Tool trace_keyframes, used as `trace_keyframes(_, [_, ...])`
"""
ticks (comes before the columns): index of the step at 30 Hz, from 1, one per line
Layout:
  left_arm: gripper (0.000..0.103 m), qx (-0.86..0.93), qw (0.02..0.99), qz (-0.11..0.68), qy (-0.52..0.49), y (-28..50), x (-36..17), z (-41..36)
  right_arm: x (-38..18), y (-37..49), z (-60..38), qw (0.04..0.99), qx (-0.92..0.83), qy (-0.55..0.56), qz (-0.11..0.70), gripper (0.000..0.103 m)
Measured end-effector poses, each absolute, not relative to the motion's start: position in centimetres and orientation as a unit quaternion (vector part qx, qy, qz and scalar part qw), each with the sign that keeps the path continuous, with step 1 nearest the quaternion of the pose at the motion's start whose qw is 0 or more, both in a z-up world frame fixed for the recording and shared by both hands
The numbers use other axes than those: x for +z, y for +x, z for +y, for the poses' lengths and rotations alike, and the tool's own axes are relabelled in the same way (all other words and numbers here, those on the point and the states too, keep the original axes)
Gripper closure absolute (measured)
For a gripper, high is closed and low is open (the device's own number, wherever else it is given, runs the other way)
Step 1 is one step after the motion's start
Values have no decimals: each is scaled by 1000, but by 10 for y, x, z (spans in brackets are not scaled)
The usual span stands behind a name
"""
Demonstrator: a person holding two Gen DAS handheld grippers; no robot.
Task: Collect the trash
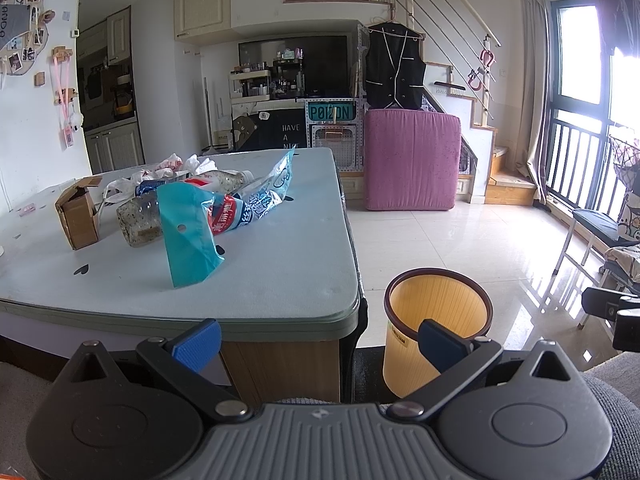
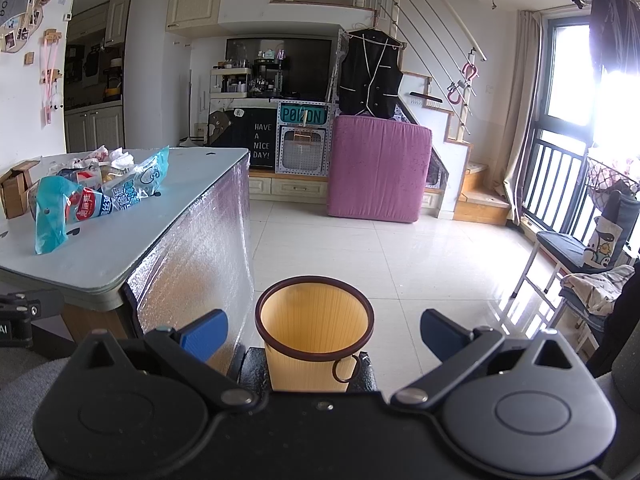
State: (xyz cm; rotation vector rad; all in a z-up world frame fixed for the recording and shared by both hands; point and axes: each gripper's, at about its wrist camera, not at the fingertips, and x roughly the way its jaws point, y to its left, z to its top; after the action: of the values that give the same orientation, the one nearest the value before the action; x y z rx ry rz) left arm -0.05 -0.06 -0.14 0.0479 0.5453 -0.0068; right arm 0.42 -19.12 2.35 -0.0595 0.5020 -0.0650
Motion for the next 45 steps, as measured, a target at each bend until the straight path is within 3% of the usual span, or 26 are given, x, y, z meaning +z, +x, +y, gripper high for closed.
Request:
trace_keyframes(16, [0,47,966,254,8,6,10,39,38,27,-175,972,3,-39,232,0])
trace_keyframes(37, [0,102,974,201,23,63,41,168,74,136,-30,973,121,-115,160,0])
trace_keyframes(45, [0,80,976,201,5,72,36,203,84,208,26,969,137,-38,202,0])
